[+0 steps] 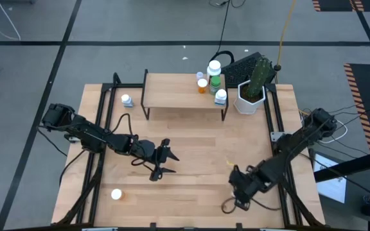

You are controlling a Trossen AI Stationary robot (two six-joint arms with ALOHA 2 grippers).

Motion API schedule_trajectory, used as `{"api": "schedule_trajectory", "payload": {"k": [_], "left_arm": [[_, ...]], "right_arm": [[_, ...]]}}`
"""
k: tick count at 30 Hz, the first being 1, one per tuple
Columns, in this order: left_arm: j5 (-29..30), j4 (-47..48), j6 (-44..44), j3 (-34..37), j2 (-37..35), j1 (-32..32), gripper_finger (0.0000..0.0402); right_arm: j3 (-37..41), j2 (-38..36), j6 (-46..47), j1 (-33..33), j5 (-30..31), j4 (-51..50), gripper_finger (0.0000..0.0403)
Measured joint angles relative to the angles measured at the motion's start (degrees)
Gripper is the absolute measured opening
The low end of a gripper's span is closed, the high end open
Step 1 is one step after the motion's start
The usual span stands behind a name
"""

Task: Pick and place medicine bottles onto shelf by color
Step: Put the bottom white blue pill bottle on the shelf

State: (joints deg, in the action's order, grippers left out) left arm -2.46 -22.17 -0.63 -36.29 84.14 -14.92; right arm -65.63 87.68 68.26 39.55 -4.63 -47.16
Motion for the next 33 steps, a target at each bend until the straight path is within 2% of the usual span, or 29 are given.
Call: {"api": "schedule_trajectory", "payload": {"k": [11,17,21,26,30,33], "left_arm": [[0.0,1.3,1.7,0.0,0.0,1.6,0.0250],[0.1,1.4,3.4,0.0,0.0,4.2,0.0250],[0.6,0.5,3.9,0.0,0.0,7.0,0.0250],[0.8,-5.0,4.5,0.0,0.0,9.7,0.0251],[-4.7,-6.8,7.1,0.0,0.0,9.4,0.0251],[-5.0,-6.8,7.8,0.0,0.0,8.2,0.0251]], "right_arm": [[-12.5,0.2,-28.3,-18.0,0.7,-8.2,0.0171],[-19.9,1.1,-41.3,-25.5,4.3,-11.4,0.0171],[-20.2,3.0,-48.0,-27.6,4.9,-9.9,0.0171],[-20.2,7.8,-54.5,-28.0,4.8,-4.9,0.0171],[-20.2,10.6,-58.0,-28.0,4.6,0.5,0.0171],[-20.2,11.9,-60.1,-28.4,4.7,4.2,0.0171]]}}
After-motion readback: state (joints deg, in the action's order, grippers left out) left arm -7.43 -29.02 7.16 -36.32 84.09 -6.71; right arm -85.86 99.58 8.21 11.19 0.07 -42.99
